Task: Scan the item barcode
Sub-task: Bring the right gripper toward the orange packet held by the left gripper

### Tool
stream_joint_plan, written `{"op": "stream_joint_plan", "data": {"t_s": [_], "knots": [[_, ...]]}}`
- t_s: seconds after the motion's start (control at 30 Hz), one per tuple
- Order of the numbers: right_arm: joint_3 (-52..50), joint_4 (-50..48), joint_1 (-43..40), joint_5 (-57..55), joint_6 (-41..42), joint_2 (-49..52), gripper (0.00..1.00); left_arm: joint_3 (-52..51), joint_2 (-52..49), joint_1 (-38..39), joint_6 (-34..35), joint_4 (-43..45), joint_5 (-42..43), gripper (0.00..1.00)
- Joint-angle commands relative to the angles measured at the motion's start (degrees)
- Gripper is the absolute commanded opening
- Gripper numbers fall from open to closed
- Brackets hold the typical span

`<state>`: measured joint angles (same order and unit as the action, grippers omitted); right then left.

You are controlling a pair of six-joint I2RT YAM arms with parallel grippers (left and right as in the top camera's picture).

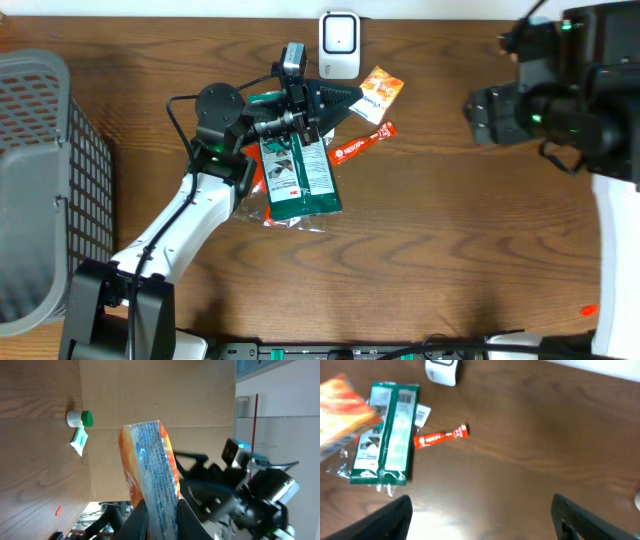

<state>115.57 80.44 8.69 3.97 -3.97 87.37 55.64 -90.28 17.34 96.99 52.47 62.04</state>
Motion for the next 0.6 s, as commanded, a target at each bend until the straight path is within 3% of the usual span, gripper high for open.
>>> {"op": "stream_joint_plan", "data": {"t_s": [0.0, 0.17, 0.3, 0.4, 0.57], "knots": [[-9.0, -7.6, 0.8, 1.1, -3.0, -1.2, 0.87, -0.3, 0.0, -1.2, -1.4, 0.3, 1.5, 0.08], [-22.6, -24.5, 0.6, 10.5, -2.9, -1.1, 0.92, -0.3, 0.0, -2.5, -1.4, 0.3, 1.8, 0.08], [-25.3, -31.1, -0.2, 20.7, -1.9, -1.1, 0.99, -0.3, 0.0, -2.6, -1.4, 0.3, 1.8, 0.08], [-25.3, -32.7, -0.3, 25.5, -2.6, -1.1, 0.99, -0.3, 0.0, -2.6, -1.4, 0.3, 1.8, 0.08], [-25.3, -27.8, 0.3, 19.6, -12.4, -1.1, 0.99, -0.3, 0.0, -2.6, -1.4, 0.3, 1.4, 0.08]]}}
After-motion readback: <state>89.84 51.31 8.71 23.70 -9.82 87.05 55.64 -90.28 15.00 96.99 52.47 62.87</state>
